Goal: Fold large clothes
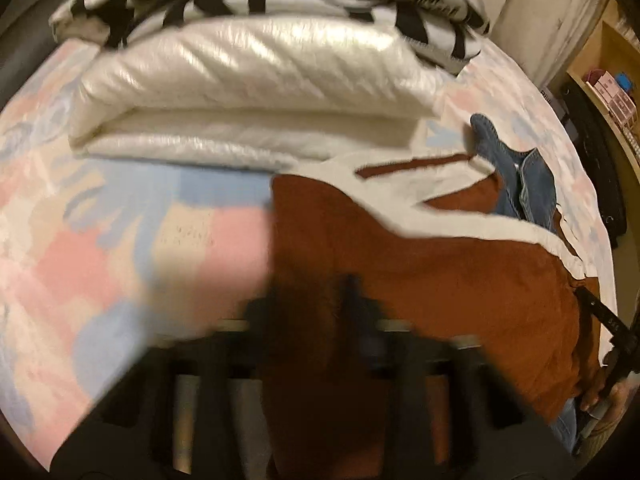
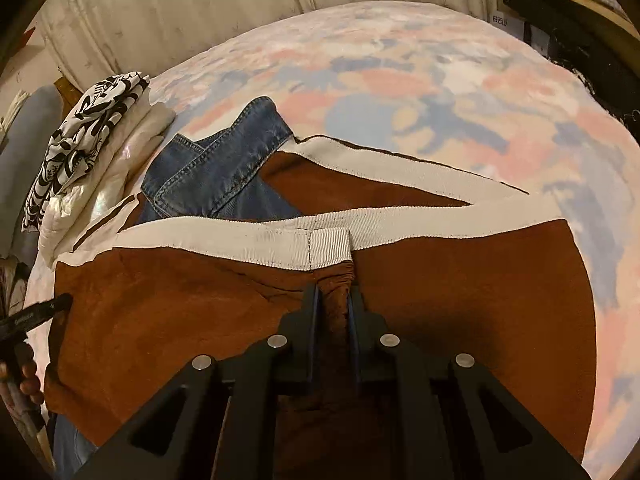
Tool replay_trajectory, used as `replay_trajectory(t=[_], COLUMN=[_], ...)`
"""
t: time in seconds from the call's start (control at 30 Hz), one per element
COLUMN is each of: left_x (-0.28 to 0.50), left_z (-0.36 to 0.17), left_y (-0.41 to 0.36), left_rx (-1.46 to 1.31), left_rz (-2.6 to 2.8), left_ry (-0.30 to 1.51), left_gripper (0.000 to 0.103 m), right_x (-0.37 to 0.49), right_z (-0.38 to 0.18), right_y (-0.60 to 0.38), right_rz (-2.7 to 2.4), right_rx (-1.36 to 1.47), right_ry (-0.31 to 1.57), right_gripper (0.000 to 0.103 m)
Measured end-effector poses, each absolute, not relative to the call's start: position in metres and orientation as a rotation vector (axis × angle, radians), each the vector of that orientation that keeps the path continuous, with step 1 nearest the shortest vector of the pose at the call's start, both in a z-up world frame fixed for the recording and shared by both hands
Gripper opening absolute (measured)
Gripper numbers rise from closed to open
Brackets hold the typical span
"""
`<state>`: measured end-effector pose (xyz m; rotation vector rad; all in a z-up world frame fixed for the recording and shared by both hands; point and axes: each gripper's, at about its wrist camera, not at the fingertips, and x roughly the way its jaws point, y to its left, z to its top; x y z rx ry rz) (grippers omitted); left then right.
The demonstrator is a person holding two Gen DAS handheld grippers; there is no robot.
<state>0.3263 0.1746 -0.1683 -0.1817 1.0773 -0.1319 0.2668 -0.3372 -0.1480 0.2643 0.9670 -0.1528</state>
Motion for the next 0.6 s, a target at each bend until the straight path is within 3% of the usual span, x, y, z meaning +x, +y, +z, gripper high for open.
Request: replay_trajectory(t=[0.03, 0.13, 0.27, 0.33, 0.43, 0.5, 0.6], left_x=[0.323, 0.314, 0.317, 0.315, 0.304, 0.292, 0.271], left_z=[-0.162, -0.152, -0.166, -0.166, -0.152, -0.137, -0.11], left_y=[0.174, 0.167, 0.162, 0.16, 0.159, 0.158, 0.156], left_rx=[-0.178, -0.122, -0.093, -0.06, -0.001, 0.031, 0.018], left_rz=[-0.129, -0.104, -0.081, -0.057, -0.033, -0.05, -0.1], left_ry=[1.039, 0.954, 0.977, 0.975, 0.942, 0.912, 0.877], left_gripper=[0.005, 0.004, 0.005, 0.011, 0.013, 0.013, 0.013], right_x=[0.265, 0.259, 0.28, 0.281, 0.276, 0.265, 0.245], right_z=[-0.142, -0.122, -0.153, -0.157, -0.144, -0.129, -0.105], right_y=[-0.337, -0.332, -0.328, -0.323, -0.315, -0.31, -0.297], right_rz=[-0.138, -0.135, -0.214, -0.227, -0.245, -0.248, -0.225], right_rx=[0.271, 0.238, 0.195, 0.164, 0.112, 0.085, 0.053], right_ry=[0.943, 0.833, 0.984, 0.993, 0.999, 0.963, 0.899], right_gripper=[0.013, 0.012, 0.012, 0.013, 0.029, 0.054, 0.059])
